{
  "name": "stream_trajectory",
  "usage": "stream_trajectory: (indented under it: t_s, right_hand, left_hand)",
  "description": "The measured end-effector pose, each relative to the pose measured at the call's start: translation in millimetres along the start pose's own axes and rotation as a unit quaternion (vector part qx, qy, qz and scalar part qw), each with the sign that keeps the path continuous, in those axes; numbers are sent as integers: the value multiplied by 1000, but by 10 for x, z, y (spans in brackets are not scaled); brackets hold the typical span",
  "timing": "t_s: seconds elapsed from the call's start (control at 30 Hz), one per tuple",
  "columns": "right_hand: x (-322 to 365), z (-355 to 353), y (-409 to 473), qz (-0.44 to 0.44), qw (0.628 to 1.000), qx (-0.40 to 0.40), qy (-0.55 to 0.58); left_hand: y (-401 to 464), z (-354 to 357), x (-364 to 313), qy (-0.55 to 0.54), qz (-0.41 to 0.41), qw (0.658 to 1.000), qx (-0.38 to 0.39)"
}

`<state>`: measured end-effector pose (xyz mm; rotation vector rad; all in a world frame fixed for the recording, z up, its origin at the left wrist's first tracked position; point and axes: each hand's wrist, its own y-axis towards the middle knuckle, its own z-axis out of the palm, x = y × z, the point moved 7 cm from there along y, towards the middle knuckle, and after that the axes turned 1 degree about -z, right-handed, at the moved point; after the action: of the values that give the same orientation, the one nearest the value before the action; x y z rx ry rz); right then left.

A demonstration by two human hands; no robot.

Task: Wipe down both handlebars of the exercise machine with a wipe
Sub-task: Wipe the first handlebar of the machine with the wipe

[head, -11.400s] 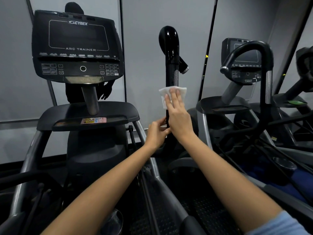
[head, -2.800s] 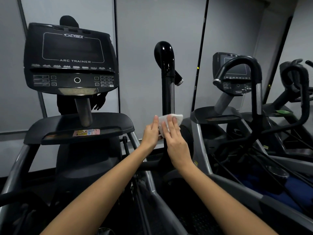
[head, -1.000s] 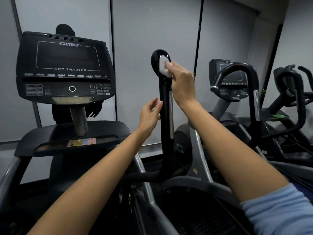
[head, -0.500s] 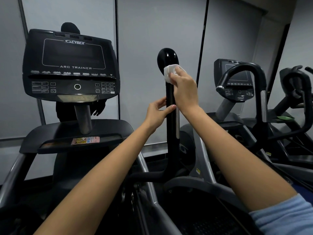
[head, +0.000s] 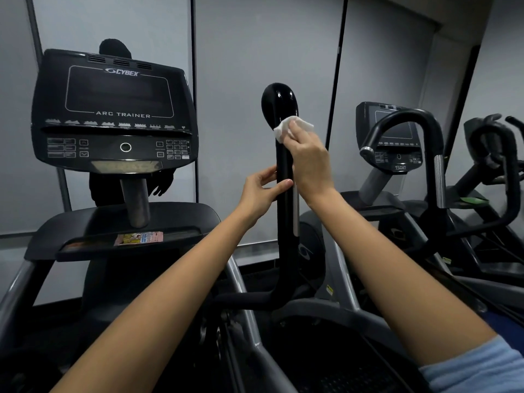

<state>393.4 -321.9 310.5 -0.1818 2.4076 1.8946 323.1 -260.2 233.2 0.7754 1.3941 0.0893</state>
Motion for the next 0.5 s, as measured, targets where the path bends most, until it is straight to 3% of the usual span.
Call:
stream_trajectory:
  t_s: [0.17, 0.3, 0.43, 0.5]
  right_hand:
    - [11, -125, 330, -4, 1000, -8, 0]
    - [-32, 1, 532, 22, 998, 42, -32]
    - [11, -94, 324, 33, 999, -38, -17]
    - [21, -67, 276, 31, 999, -11, 8]
  left_hand:
    - [-14, 16, -26, -3, 7, 1000, 1]
    - [9, 9, 6, 6, 9, 1000, 0]
    - [29, 1, 30, 1, 5, 1000, 2]
    - [14, 2, 22, 3, 4, 1000, 4]
